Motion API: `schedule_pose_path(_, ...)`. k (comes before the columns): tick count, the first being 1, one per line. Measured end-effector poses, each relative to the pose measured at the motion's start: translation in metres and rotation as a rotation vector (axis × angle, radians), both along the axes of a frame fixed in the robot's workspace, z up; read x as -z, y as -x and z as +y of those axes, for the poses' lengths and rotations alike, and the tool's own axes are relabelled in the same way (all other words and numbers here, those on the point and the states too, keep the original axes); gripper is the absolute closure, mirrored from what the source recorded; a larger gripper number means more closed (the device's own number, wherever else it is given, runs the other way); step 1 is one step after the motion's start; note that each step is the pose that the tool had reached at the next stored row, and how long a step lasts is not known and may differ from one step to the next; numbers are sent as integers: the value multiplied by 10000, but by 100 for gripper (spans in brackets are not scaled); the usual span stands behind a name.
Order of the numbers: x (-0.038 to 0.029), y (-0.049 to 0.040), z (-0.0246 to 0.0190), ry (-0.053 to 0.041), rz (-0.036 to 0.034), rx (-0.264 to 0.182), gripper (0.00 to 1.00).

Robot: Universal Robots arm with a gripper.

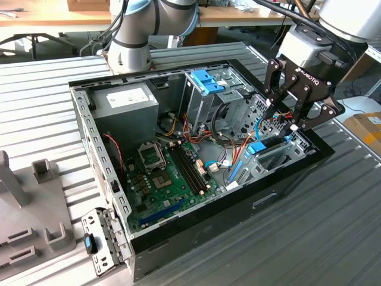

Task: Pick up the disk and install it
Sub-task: 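Pick up the disk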

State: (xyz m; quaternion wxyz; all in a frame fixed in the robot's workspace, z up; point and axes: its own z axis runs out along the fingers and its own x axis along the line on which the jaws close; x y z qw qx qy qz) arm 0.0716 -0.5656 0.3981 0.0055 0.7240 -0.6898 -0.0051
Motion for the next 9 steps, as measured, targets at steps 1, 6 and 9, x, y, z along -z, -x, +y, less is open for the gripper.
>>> schedule_pose_path(1, 0, 0, 0, 0, 0, 0, 50)
schedule_pose_path(6, -2, 0, 0, -27, 0, 0, 50)
schedule_pose_path(9, 0, 0, -1, -133, -5, -6, 50)
